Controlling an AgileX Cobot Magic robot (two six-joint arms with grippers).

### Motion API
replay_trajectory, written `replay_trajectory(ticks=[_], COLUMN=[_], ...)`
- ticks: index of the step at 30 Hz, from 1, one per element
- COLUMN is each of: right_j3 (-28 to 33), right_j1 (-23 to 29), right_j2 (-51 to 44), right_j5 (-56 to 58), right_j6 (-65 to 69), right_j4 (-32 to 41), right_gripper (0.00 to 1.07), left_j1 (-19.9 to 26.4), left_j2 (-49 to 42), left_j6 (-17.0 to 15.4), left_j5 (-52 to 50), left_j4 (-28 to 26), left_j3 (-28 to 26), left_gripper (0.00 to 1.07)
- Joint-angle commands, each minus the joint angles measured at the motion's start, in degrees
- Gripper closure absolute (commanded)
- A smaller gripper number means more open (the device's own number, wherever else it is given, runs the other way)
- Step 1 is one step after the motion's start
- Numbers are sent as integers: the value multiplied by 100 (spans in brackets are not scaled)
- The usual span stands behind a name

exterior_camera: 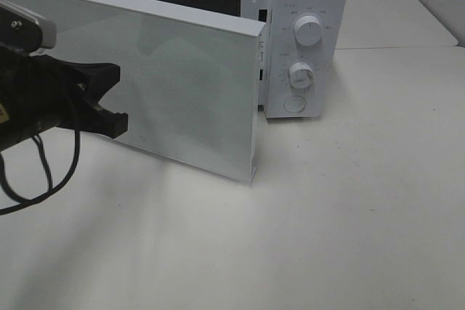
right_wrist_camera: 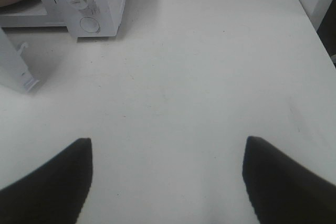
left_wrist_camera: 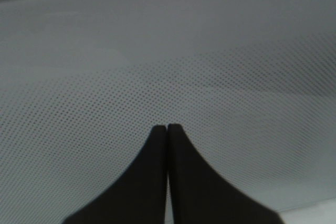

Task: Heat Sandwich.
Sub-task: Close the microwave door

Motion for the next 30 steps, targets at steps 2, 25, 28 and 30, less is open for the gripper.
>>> replay_trajectory(ticks=[2,25,28,30], right_j3=[0,0,0,0], right_j1=[-11,-11,-11,-11], right_j2=[-143,-143,-143,-143], right_j5=[-34,-34,-34,-34], right_j6=[-6,-6,-6,-6], right_j4=[-23,-23,-23,-23], right_gripper=[31,31,31,31], left_j1=[-229,-1352,-1381,-1381], left_j2=[195,1558,1736,1782], left_j6=[183,1197,1283,1283], left_j5=[-109,-11,120,138], left_j4=[-430,-2303,-2510,-2515], left_j3=[-298,-2240,-2538,-2618], left_gripper=[106,106,106,106])
